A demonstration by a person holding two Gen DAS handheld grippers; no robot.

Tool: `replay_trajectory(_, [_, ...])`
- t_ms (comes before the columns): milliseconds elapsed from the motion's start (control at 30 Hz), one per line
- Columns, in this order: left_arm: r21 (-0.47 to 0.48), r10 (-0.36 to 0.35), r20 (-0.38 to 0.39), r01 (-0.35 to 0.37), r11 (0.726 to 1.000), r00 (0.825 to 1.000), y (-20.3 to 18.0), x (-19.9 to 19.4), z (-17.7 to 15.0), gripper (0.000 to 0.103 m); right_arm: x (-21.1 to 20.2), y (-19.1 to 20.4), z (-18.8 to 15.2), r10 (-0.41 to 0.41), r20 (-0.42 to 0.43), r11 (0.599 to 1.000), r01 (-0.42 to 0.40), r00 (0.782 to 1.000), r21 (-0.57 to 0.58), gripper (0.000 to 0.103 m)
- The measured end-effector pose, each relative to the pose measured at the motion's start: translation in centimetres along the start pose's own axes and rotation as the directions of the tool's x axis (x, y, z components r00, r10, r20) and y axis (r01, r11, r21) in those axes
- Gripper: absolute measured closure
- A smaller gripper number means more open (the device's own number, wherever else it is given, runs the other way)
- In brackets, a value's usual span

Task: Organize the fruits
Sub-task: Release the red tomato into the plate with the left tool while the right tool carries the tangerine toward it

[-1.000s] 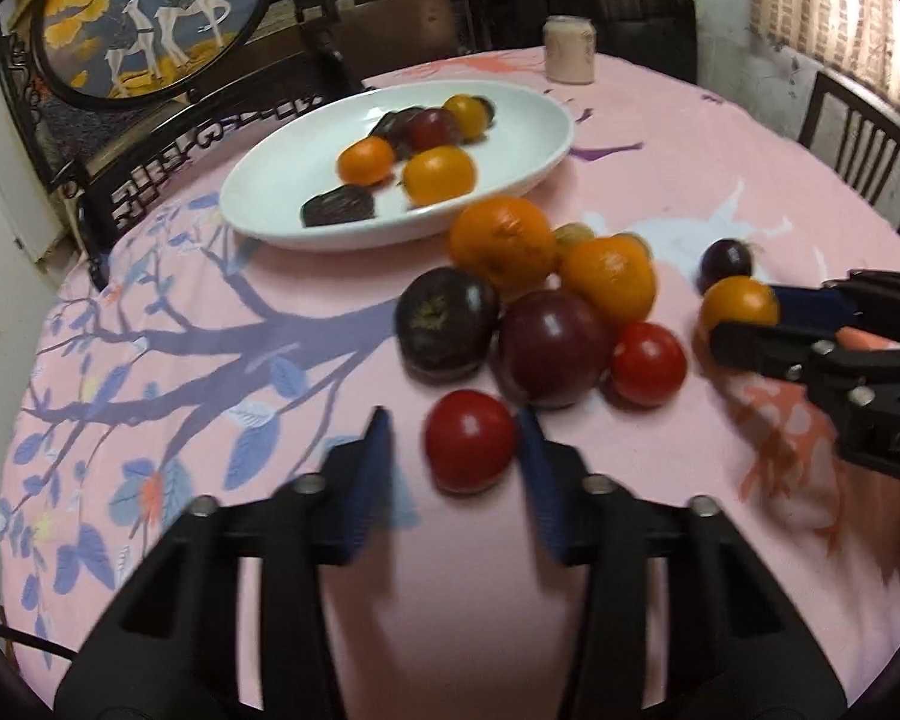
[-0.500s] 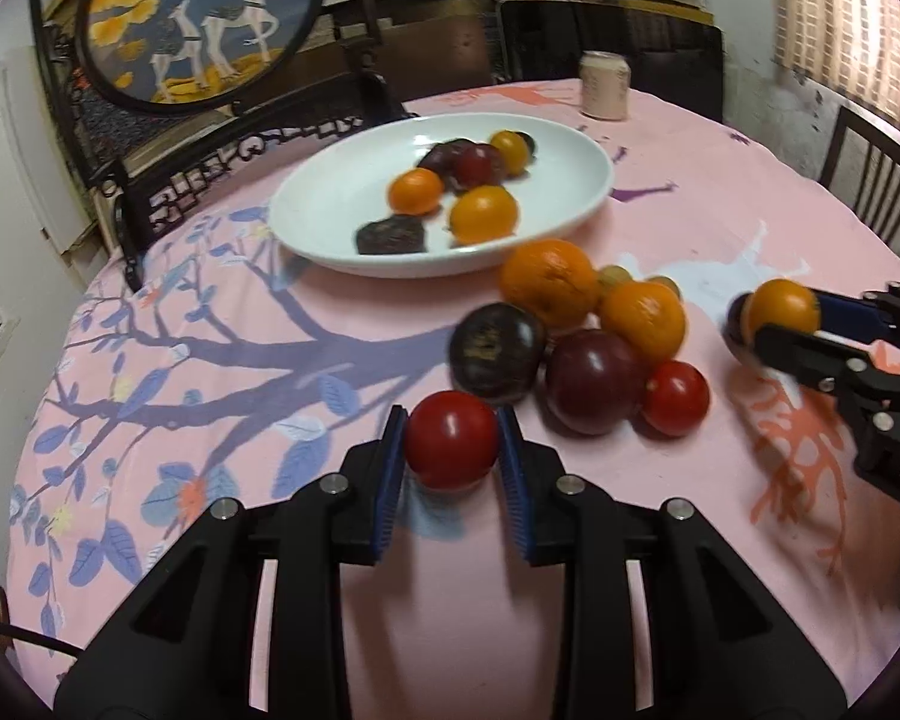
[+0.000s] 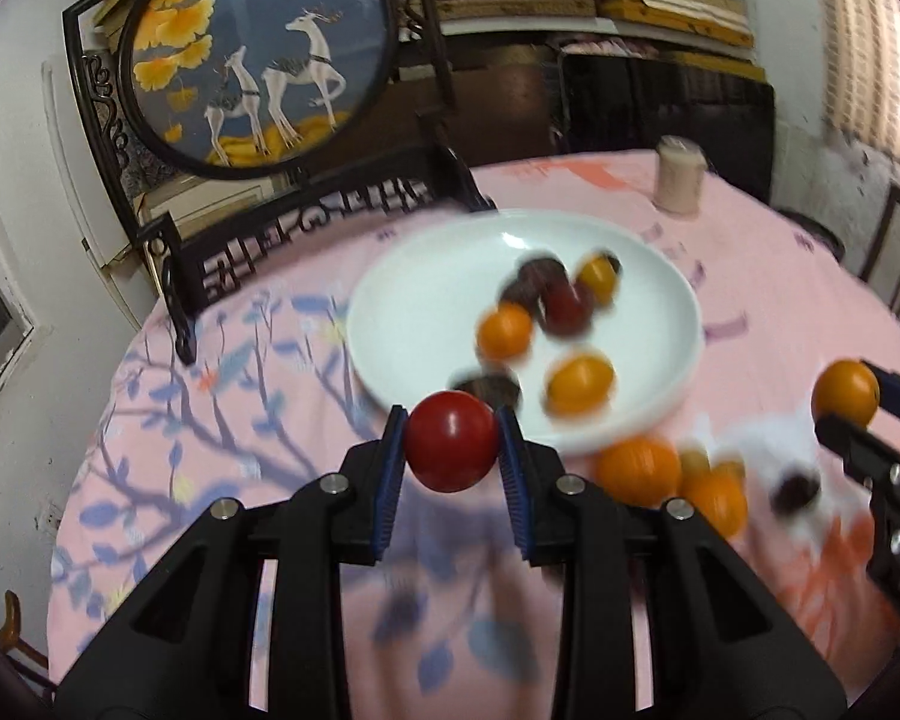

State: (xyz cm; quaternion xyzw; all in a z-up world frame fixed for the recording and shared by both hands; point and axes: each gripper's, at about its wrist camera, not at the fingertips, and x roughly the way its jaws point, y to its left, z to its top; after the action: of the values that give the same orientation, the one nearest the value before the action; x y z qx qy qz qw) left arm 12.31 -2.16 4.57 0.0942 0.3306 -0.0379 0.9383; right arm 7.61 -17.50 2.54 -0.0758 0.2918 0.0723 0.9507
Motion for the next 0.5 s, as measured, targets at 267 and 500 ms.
replay_trajectory(267, [-0.133,0.001,-0.048,-0.007,0.991,0.999,2.0,6.8,3.1,0.067,8.6,-0.4,5.0,0.128,-0.041,0.980,-0.120,0.991,0.158,0.066])
replay_trajectory(500, [-0.118,-0.030,-0.071,0.022,0.993,0.997,2.6,7.8,1.8,0.028,8.2,-2.4,4.1,0.209,-0.014,0.956,-0.201,0.978,0.216,0.052])
